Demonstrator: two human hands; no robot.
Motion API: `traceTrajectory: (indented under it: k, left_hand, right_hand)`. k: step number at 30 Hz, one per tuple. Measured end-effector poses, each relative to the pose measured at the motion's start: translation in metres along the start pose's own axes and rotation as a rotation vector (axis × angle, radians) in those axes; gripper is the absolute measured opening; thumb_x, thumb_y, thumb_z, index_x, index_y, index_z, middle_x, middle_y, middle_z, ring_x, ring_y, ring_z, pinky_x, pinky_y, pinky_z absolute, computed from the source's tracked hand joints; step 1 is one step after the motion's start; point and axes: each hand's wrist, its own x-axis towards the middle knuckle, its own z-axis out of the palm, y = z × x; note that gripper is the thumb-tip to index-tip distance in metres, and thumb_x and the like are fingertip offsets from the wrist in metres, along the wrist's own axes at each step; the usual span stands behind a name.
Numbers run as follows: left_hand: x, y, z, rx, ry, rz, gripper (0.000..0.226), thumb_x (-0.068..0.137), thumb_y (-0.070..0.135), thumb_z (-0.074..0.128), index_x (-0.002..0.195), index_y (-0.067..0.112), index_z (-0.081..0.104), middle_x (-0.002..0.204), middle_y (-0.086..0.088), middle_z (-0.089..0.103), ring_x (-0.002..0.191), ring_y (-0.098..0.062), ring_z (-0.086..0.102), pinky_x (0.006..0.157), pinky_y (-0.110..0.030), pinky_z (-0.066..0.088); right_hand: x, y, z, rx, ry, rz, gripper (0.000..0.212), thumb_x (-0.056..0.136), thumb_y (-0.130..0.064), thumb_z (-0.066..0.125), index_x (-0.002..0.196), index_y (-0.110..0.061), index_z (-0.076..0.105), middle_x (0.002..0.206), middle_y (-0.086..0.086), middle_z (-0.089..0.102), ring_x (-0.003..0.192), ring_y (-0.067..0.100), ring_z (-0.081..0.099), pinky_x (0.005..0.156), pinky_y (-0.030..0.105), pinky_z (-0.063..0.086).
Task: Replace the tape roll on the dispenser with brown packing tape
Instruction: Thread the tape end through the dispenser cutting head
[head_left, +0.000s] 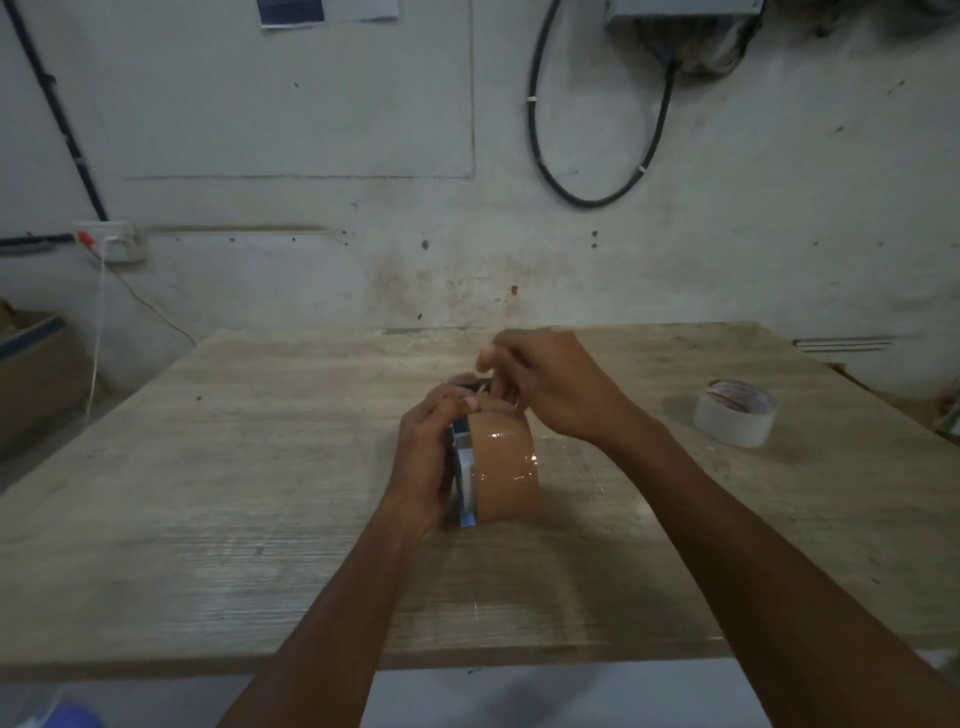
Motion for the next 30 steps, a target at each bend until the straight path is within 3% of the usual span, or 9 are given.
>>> traceTrajectory:
  k: [2, 5, 9, 12, 17, 20, 22, 26, 30]
  left_hand:
    - [-0.001, 0.001, 0.001, 0.038, 0.019, 0.043, 0.013, 0.092, 0.010, 0.059, 0.089, 0.011, 0.071, 0.095, -0.005, 0.070, 0.078, -0.015, 0.067, 0.067, -0.031, 0.052]
    - [0.000, 0.001, 0.002, 0.083, 0.023, 0.078, 0.009, 0.088, 0.015, 0.065, 0.082, 0.010, 0.071, 0.106, 0.002, 0.073, 0.088, -0.012, 0.070, 0.072, -0.029, 0.055]
    - [0.002, -0.003, 0.001, 0.110, 0.011, 0.109, 0.017, 0.091, 0.011, 0.062, 0.075, 0.013, 0.070, 0.104, 0.011, 0.072, 0.090, -0.011, 0.069, 0.077, -0.031, 0.054]
    - [0.003, -0.005, -0.002, 0.115, 0.010, 0.131, 0.010, 0.079, 0.019, 0.064, 0.073, 0.014, 0.071, 0.108, 0.007, 0.071, 0.095, -0.014, 0.068, 0.078, -0.032, 0.055]
    - [0.000, -0.010, -0.001, 0.020, -0.114, 0.108, 0.030, 0.095, 0.030, 0.055, 0.119, 0.013, 0.060, 0.108, -0.005, 0.069, 0.094, -0.020, 0.067, 0.078, -0.035, 0.055]
    - [-0.004, -0.013, 0.004, 0.099, -0.073, 0.102, 0.065, 0.087, 0.061, 0.066, 0.125, 0.010, 0.056, 0.112, -0.015, 0.064, 0.094, -0.027, 0.065, 0.079, -0.040, 0.055]
    - [-0.006, -0.013, 0.004, 0.127, -0.092, 0.083, 0.083, 0.076, 0.070, 0.072, 0.127, 0.008, 0.055, 0.117, -0.020, 0.061, 0.097, -0.030, 0.063, 0.080, -0.042, 0.054]
    - [-0.006, -0.007, -0.002, 0.079, -0.166, 0.048, 0.087, 0.070, 0.054, 0.082, 0.138, 0.012, 0.046, 0.118, -0.012, 0.061, 0.093, -0.020, 0.069, 0.073, -0.035, 0.058]
    - [-0.007, -0.006, -0.003, 0.033, -0.191, 0.082, 0.078, 0.072, 0.037, 0.071, 0.141, 0.016, 0.042, 0.118, -0.006, 0.059, 0.099, -0.023, 0.065, 0.078, -0.040, 0.057]
  right_hand:
    - [-0.005, 0.002, -0.008, 0.039, 0.002, 0.064, 0.030, 0.097, -0.040, 0.055, 0.095, -0.015, 0.073, 0.077, -0.005, 0.070, 0.065, 0.001, 0.064, 0.064, 0.024, 0.052]
    - [-0.010, -0.001, -0.014, -0.094, -0.142, 0.116, 0.033, 0.083, -0.049, 0.070, 0.093, -0.019, 0.078, 0.083, -0.006, 0.074, 0.075, 0.000, 0.065, 0.070, 0.023, 0.054]
    - [-0.009, -0.006, -0.017, -0.034, -0.169, 0.176, 0.015, 0.085, -0.033, 0.074, 0.088, -0.019, 0.079, 0.084, 0.000, 0.077, 0.070, 0.010, 0.071, 0.067, 0.032, 0.062]
    - [-0.009, -0.008, -0.015, -0.099, -0.160, 0.170, 0.010, 0.090, -0.025, 0.070, 0.091, -0.018, 0.078, 0.090, 0.001, 0.077, 0.074, 0.009, 0.072, 0.057, 0.015, 0.052]
    - [-0.014, -0.008, 0.001, -0.242, -0.031, 0.091, 0.015, 0.093, -0.025, 0.064, 0.092, -0.017, 0.077, 0.088, 0.002, 0.075, 0.081, 0.014, 0.064, 0.069, 0.027, 0.047]
    - [-0.016, -0.006, 0.004, -0.261, -0.008, 0.062, 0.018, 0.094, -0.026, 0.062, 0.092, -0.016, 0.076, 0.086, 0.003, 0.075, 0.082, 0.016, 0.064, 0.077, 0.033, 0.052]
    - [-0.017, -0.008, 0.003, -0.273, -0.001, 0.038, 0.019, 0.095, -0.027, 0.061, 0.094, -0.015, 0.076, 0.086, 0.004, 0.075, 0.080, 0.015, 0.065, 0.077, 0.034, 0.054]
    - [-0.016, -0.007, 0.001, -0.273, -0.035, 0.002, 0.018, 0.095, -0.023, 0.060, 0.095, -0.012, 0.075, 0.087, 0.003, 0.074, 0.076, 0.013, 0.062, 0.072, 0.028, 0.051]
    - [-0.018, 0.002, 0.002, -0.196, -0.014, 0.028, 0.015, 0.095, -0.022, 0.061, 0.093, -0.013, 0.073, 0.083, -0.003, 0.070, 0.070, 0.005, 0.057, 0.063, 0.012, 0.039]
